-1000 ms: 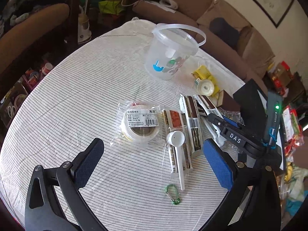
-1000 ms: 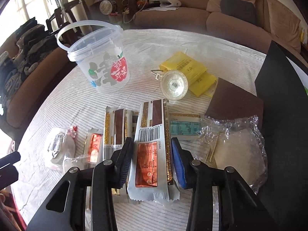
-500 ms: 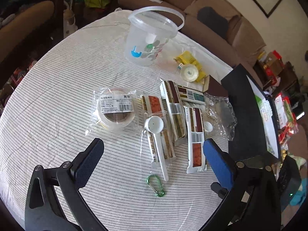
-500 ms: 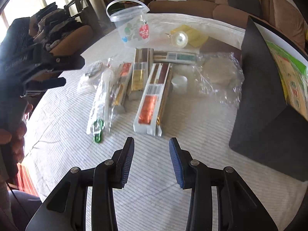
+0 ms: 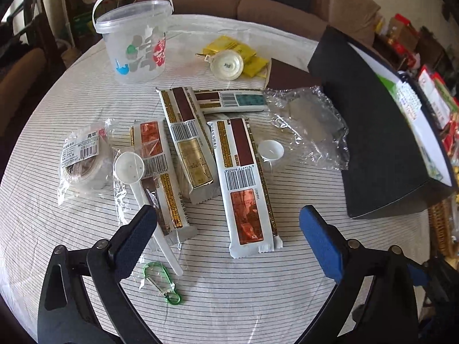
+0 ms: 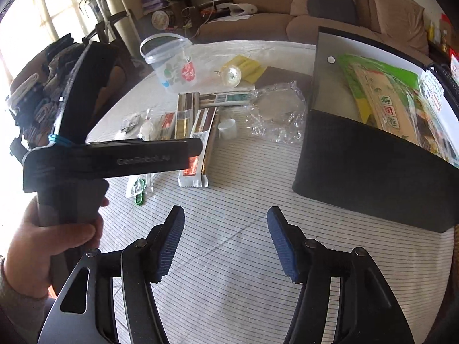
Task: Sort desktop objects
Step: 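Move the right gripper over the brown-and-white packets on the table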
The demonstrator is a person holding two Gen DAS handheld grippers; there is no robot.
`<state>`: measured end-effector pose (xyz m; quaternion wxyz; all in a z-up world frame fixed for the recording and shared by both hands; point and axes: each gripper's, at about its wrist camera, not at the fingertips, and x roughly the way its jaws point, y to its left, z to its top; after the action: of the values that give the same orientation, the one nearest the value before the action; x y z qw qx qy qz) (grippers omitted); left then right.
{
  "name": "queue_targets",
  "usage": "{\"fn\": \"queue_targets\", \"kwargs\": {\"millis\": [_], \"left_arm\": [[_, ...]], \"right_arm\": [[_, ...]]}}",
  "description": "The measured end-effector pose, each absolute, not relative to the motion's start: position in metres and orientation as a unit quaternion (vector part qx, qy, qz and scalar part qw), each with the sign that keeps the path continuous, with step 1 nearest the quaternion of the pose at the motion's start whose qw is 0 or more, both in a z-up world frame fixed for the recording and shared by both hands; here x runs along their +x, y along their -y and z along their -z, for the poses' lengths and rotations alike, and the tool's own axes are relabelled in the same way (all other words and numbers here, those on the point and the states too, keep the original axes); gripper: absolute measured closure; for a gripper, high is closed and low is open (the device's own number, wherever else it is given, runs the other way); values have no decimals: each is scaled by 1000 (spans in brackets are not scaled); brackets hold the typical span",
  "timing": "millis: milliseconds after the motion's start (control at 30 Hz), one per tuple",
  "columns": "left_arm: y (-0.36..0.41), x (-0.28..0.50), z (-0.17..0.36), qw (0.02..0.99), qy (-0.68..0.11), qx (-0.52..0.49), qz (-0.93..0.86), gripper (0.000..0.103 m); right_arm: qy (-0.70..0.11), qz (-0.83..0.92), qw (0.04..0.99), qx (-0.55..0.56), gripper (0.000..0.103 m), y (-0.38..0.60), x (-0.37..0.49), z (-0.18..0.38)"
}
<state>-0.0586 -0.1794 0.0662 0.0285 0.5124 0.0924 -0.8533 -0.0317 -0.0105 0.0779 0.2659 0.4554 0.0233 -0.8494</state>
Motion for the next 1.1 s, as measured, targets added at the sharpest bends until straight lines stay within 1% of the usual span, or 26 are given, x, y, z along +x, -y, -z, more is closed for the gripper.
{"fn": "queue_targets", "kwargs": {"millis": [67, 100, 300, 400, 533, 600, 700, 867, 900, 967, 1000, 1067, 1100], "left_arm": [[178, -63, -59, 33, -97, 518, 849, 15], [177, -65, -56, 35, -99, 521, 847, 20], [166, -70, -53, 30, -95, 523, 847, 22], [167, -67, -61, 26, -96, 523, 847, 23], [197, -59, -85, 0, -164, 501, 850, 22], [213, -54, -96, -6, -186, 489, 852, 21], [235, -50, -102, -6, -210, 480, 852, 21], [262, -51, -94, -21, -269, 486, 831, 21], [266, -52, -92, -32, -285, 486, 826, 21], [270, -55, -86, -61, -325, 485, 810, 21], [271, -57, -83, -78, -349, 484, 799, 21], [272, -60, -75, -113, -398, 482, 772, 22], [271, -61, -72, -129, -418, 481, 760, 22]], "right_arm": [[-21, 848, 269, 456, 40, 8, -31, -77], [-21, 847, 271, 457, 40, 7, -31, -76], [-6, 845, 278, 456, 40, -5, -33, -78], [24, 841, 295, 454, 40, -12, -38, -80], [71, 822, 336, 454, 40, -2, -48, -73], [81, 817, 345, 455, 40, 10, -51, -68], [72, 820, 349, 448, 40, 34, -59, -63], [10, 851, 311, 423, 41, 74, -84, -48], [7, 851, 305, 427, 42, 78, -89, -43], [18, 849, 298, 437, 52, 80, -97, -30], [24, 847, 293, 442, 53, 78, -99, -24], [36, 845, 284, 451, 60, 76, -100, -14], [39, 848, 283, 446, 62, 74, -99, -13]]}}
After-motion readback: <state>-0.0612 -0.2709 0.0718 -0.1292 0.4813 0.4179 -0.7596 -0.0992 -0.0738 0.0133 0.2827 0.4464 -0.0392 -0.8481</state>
